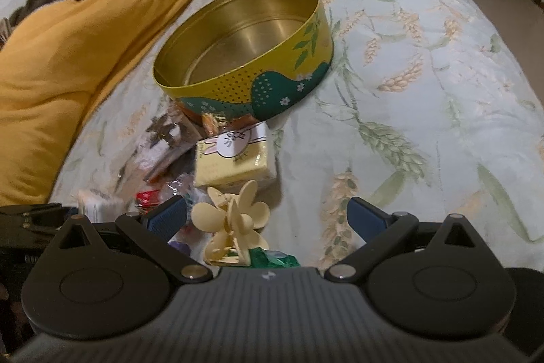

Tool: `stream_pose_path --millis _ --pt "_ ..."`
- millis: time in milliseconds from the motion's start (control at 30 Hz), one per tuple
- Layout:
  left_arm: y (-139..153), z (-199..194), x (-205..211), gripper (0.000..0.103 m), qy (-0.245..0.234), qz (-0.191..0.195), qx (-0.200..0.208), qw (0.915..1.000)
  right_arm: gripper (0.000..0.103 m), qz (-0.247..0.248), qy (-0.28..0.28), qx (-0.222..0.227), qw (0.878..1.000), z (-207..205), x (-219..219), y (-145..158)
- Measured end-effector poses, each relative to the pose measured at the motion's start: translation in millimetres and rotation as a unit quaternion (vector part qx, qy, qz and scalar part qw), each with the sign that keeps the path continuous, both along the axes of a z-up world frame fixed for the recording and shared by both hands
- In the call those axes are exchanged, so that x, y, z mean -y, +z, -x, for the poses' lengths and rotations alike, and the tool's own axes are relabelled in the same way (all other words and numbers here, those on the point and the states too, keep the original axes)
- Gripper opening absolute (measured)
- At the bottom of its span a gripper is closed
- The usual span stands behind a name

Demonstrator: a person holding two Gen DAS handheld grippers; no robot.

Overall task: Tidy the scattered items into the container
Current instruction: 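Carry the tissue pack over the tin and release it inside with the left gripper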

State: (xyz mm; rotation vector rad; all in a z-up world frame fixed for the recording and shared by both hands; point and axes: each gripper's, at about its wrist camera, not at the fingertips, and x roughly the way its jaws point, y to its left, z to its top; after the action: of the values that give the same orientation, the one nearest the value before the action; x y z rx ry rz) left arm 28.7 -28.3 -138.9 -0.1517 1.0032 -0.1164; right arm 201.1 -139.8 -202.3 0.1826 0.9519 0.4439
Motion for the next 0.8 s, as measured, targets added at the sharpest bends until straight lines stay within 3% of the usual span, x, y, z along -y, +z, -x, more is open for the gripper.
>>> stream_pose_path --millis 333,800 --pt "21 -13 -10 0.068 0.013 -0.004 0.024 0.9996 0.103 -0.043 -0.014 0.002 0.999 -1 6 -3" --pt "65 -42 -15 0.068 0.015 0.004 0.067 0.9976 0.103 -0.045 -0.007 0.003 0.999 -1 0 -6"
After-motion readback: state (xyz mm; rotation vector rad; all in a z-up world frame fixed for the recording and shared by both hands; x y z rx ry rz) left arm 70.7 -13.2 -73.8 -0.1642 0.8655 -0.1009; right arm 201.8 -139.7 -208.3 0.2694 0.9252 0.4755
